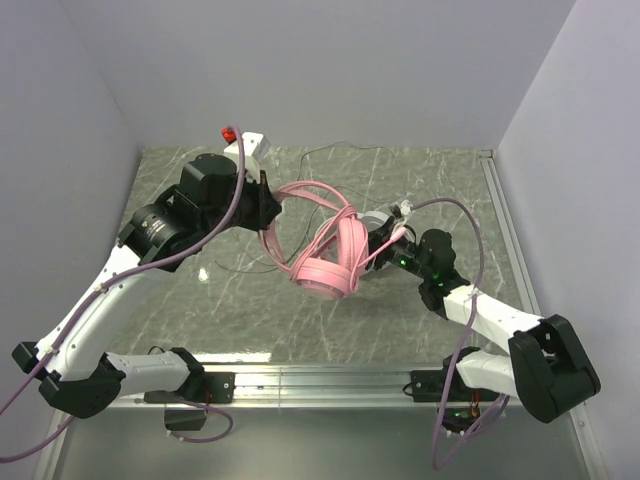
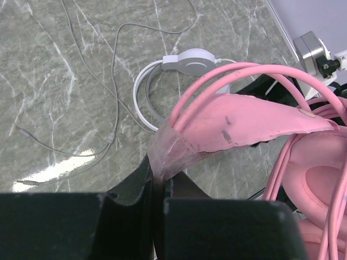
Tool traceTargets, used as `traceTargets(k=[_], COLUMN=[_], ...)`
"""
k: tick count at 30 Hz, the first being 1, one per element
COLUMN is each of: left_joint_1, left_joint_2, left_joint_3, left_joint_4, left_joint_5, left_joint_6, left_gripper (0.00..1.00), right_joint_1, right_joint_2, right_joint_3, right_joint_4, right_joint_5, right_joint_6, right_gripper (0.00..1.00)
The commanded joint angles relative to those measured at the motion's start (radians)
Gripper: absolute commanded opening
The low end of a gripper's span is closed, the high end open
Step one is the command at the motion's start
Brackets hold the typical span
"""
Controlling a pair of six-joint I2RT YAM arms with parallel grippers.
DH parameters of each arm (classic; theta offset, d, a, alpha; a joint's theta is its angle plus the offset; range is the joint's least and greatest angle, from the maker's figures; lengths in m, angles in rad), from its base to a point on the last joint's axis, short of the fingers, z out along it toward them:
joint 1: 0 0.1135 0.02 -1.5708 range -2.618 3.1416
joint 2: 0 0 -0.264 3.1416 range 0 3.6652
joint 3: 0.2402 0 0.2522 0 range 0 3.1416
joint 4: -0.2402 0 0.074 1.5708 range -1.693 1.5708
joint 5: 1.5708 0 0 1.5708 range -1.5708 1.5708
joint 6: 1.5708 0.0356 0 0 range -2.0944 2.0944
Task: Wrap the headphones
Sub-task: Wrap the headphone cable with the right arm
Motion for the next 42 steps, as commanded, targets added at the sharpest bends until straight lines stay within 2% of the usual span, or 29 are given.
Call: traceTargets(k=[1, 2, 5, 10, 12, 13, 14, 15, 16, 21, 22, 33, 34, 35, 37, 42], left_joint_1=[0.001, 0.001, 0.001, 0.001, 0.001, 0.001, 0.001, 0.001, 0.001, 0.001, 0.001, 0.001, 0.001, 0.001, 0.001, 0.002], left_joint_2=[-0.017, -0.015, -0.007, -0.001, 0.000, 0.000, 0.002, 0.002, 0.002, 0.002, 0.003, 0.006, 0.010, 0.011, 0.013, 0.011], left_joint_3=[0.065, 0.066, 0.080, 0.091, 0.095, 0.097, 0.098, 0.098, 0.098, 0.091, 0.091, 0.057, 0.058, 0.061, 0.072, 0.095], left_joint_4=[0.092, 0.092, 0.084, 0.087, 0.084, 0.081, 0.080, 0.080, 0.080, 0.090, 0.092, 0.153, 0.153, 0.149, 0.144, 0.132], left_joint_5=[0.043, 0.045, 0.045, 0.065, 0.068, 0.068, 0.066, 0.065, 0.063, 0.065, 0.065, 0.042, 0.048, 0.048, 0.048, 0.039], left_joint_6=[-0.070, -0.071, -0.069, -0.077, -0.077, -0.077, -0.077, -0.078, -0.078, -0.093, -0.097, -0.173, -0.173, -0.175, -0.176, -0.172], left_gripper=[0.00, 0.00, 0.00, 0.00, 0.00, 0.00, 0.00, 0.00, 0.00, 0.00, 0.00, 0.00, 0.00, 0.00, 0.00, 0.00], right_joint_1=[0.028, 0.033, 0.048, 0.059, 0.068, 0.071, 0.070, 0.074, 0.075, 0.078, 0.081, 0.094, 0.099, 0.101, 0.102, 0.102], right_joint_2=[-0.008, -0.019, -0.037, -0.016, -0.005, -0.005, -0.007, -0.008, -0.010, -0.039, -0.043, -0.099, -0.102, -0.111, -0.125, -0.157], right_joint_3=[0.031, 0.024, 0.005, 0.020, 0.041, 0.047, 0.058, 0.060, 0.060, 0.047, 0.046, -0.045, -0.052, -0.066, -0.077, -0.088], right_joint_4=[0.115, 0.118, 0.152, 0.178, 0.160, 0.152, 0.144, 0.140, 0.131, 0.118, 0.114, 0.172, 0.180, 0.178, 0.169, 0.163], right_joint_5=[-0.010, -0.016, -0.035, -0.062, -0.053, -0.050, -0.046, -0.039, -0.030, -0.016, -0.012, -0.009, -0.007, 0.002, 0.031, 0.019], right_joint_6=[-0.005, -0.012, -0.034, -0.036, -0.035, -0.039, -0.039, -0.040, -0.039, -0.017, -0.014, 0.075, 0.069, 0.063, 0.044, 0.020], right_gripper=[0.56, 0.62, 0.69, 0.71, 0.62, 0.54, 0.41, 0.35, 0.24, 0.03, 0.00, 0.00, 0.23, 0.35, 0.50, 0.58])
